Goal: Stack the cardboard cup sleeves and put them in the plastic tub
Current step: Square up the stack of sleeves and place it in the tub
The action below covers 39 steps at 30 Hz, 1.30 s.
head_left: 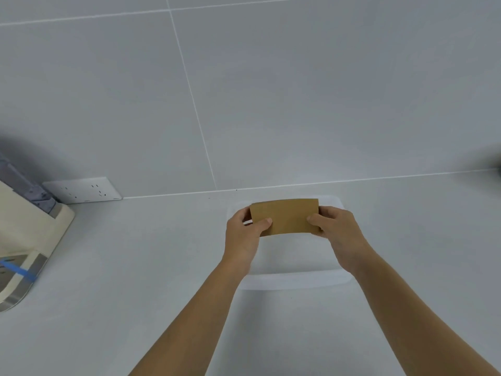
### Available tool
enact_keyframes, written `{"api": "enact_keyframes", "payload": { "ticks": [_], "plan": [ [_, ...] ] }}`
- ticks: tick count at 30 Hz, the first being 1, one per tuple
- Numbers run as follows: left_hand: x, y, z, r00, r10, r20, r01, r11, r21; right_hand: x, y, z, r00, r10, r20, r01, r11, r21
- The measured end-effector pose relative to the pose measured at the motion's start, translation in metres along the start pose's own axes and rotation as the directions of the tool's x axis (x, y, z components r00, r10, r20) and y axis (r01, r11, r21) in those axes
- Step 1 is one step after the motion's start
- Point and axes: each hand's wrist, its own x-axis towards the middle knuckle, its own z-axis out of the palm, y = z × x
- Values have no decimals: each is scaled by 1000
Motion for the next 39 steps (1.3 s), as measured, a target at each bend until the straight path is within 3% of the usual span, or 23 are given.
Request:
{"api": "enact_keyframes", "payload": {
  "ticks": [7, 14, 39],
  "plan": [
    [22, -12, 7, 974, -227, -8, 227, 970, 82, 33, 16, -1, 962, 262, 79, -246, 955, -168],
    [42, -17, 12, 923, -379, -62, 382, 922, 57, 51, 18, 6, 948, 310, 74, -281, 923, -261],
    [61, -36, 24, 941, -324, -98, 336, 928, 161, 72, 42, 16, 952, 305, 9, -282, 892, -352]
  ]
}}
